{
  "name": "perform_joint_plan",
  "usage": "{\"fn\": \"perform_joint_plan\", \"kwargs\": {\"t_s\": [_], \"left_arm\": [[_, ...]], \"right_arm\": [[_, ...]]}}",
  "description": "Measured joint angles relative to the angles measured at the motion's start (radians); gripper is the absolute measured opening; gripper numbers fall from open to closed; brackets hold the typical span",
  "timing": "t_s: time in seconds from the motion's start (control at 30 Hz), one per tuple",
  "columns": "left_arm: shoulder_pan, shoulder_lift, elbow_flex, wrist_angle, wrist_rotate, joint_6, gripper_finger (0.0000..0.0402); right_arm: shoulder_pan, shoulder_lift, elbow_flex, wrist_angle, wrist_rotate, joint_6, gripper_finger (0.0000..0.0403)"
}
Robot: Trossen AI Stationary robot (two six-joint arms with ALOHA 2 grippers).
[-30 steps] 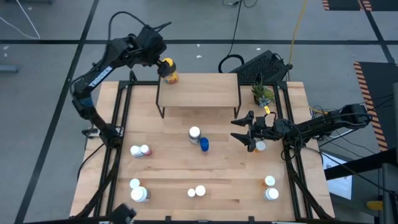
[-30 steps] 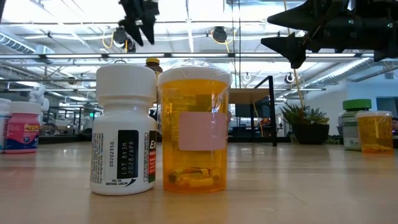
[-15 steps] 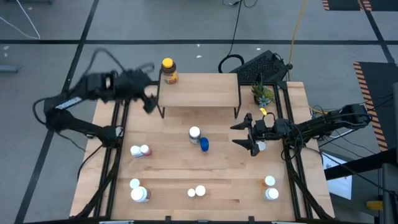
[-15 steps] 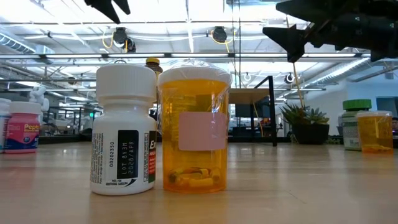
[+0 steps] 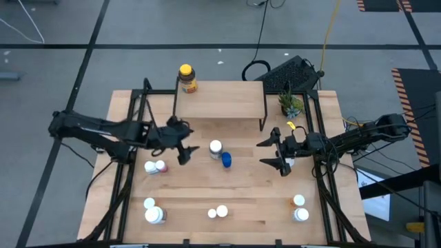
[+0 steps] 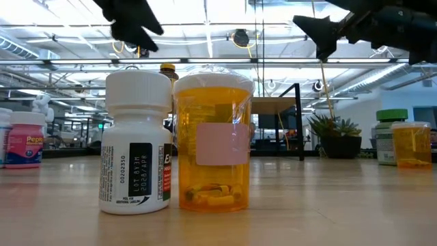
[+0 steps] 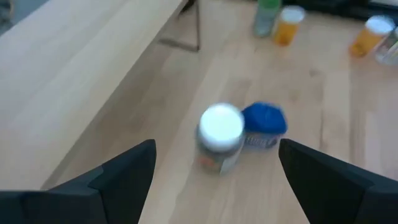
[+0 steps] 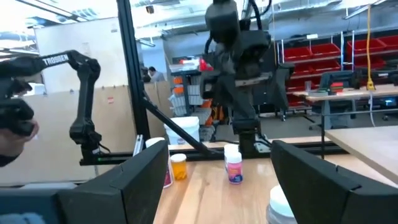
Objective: Pick and place medicine bottles onto shelf by color
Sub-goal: Put the large green medicine bottle on the shelf, aligned with the large yellow medicine bottle
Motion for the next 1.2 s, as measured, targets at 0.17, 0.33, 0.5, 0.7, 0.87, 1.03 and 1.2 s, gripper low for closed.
{"fn": "perform_joint_plan", "kwargs": {"t_s": [0.17,0.33,0.5,0.7,0.87,1.03,1.2], "left_arm": [[-0.004,0.051,-0.104,0.248,0.001,0.073,0.0344],[0.002,0.143,-0.149,0.442,0.01,0.194,0.0344],[0.034,0.253,-0.148,0.648,0.143,0.281,0.0344],[0.083,0.348,-0.147,0.754,0.185,0.32,0.0344],[0.11,0.368,-0.147,0.731,0.185,0.267,0.0344],[0.107,0.367,-0.146,0.679,0.186,0.251,0.0344],[0.101,0.378,-0.146,0.598,0.166,0.243,0.0344]], "right_arm": [[0.0,0.0,0.0,-0.004,0.0,0.0,0.0281],[0.0,0.001,0.0,-0.012,0.001,0.001,0.0281],[0.0,0.003,0.0,-0.019,0.003,-0.007,0.0281],[0.0,0.004,0.0,-0.033,0.003,-0.027,0.0281],[0.0,0.004,0.0,-0.04,0.003,-0.034,0.0281],[0.0,0.004,0.0,-0.041,0.003,-0.037,0.0281],[0.0,0.004,0.0,-0.041,0.003,-0.037,0.0281]]}}
